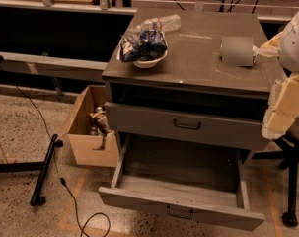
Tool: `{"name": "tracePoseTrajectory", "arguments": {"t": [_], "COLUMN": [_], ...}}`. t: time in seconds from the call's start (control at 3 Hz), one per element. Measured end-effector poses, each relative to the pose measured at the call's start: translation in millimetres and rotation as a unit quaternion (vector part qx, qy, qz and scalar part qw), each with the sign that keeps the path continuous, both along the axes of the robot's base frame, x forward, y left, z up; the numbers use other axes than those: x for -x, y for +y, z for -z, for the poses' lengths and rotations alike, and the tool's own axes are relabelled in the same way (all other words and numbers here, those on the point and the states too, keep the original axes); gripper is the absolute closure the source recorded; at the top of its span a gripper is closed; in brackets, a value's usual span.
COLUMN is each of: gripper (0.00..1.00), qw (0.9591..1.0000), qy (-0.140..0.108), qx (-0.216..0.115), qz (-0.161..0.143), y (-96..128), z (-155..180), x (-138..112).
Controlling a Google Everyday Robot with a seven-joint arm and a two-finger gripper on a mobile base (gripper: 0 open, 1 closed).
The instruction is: Close middle drawer
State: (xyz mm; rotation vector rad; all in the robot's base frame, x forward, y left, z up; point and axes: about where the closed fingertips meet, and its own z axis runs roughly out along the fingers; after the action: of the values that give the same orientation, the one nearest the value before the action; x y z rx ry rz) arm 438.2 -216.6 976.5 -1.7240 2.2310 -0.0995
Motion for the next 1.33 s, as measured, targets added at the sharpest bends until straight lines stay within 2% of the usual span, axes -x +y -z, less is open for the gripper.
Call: {"name": "tracePoseTrajectory", "arguments": {"t": [0.33, 0.67, 1.0, 1.33], "gripper": [0.0, 0.16, 0.4, 0.62], "qw": [1.0, 1.0, 0.9995, 0.9978], "qy": [0.0, -0.004, -0.006, -0.006], "qx": [0.0, -0.001, -0.013, -0.038], "qz": [0.0, -0.001, -0.027, -0.054], "y": [0.0, 1.3, 16.9, 40.3], "z": [0.0, 0.1, 27.7, 80.2], "x": [0.0, -0.7, -4.4, -9.0]}}
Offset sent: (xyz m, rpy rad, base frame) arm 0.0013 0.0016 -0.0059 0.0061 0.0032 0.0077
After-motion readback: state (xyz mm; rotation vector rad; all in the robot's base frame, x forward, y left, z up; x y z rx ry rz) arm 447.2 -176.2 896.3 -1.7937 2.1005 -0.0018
